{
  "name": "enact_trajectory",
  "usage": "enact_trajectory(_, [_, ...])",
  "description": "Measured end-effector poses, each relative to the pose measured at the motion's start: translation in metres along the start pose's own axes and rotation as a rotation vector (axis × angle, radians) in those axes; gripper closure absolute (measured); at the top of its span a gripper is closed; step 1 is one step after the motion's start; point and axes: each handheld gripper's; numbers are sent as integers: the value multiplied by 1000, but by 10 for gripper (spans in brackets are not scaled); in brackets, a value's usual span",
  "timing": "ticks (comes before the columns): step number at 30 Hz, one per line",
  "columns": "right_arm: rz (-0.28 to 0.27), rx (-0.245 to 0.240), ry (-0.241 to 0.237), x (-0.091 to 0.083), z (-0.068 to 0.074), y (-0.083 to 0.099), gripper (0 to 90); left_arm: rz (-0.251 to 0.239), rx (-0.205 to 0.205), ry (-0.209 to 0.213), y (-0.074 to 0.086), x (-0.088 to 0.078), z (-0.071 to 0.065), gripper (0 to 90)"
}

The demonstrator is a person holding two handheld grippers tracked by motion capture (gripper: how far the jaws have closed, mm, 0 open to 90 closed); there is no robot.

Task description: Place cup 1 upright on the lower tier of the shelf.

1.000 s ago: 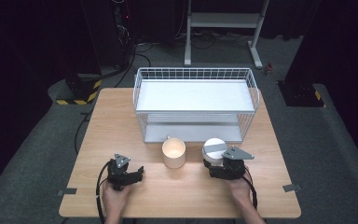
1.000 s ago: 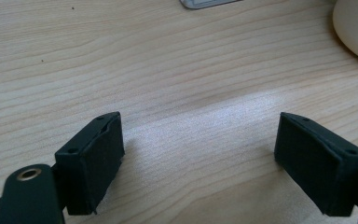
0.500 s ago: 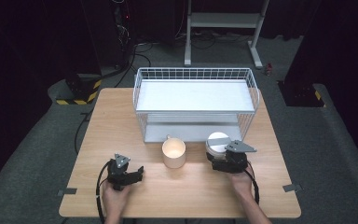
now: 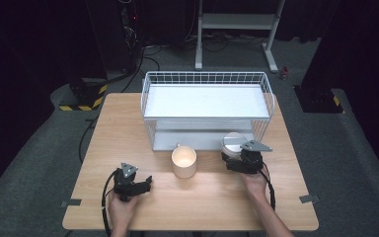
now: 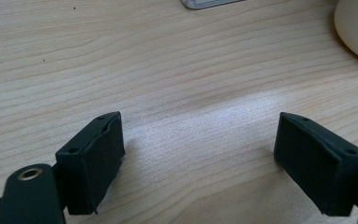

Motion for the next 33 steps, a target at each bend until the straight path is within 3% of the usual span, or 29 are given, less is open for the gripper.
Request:
enact_trajectory(13, [12,25,57,14,-12,-12,182,0,0,-1,0,0,0,163])
enact_trajectory(33, [9,36,89,29,-20,-23,183,-1,-2,0,0,0,0,164])
Point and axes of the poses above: each handheld gripper's, and its own axes: x roughly forward along the jaws, y roughly out of its underside, z roughly to its left, and after that the axes turned 4 degrees about z, right-handed
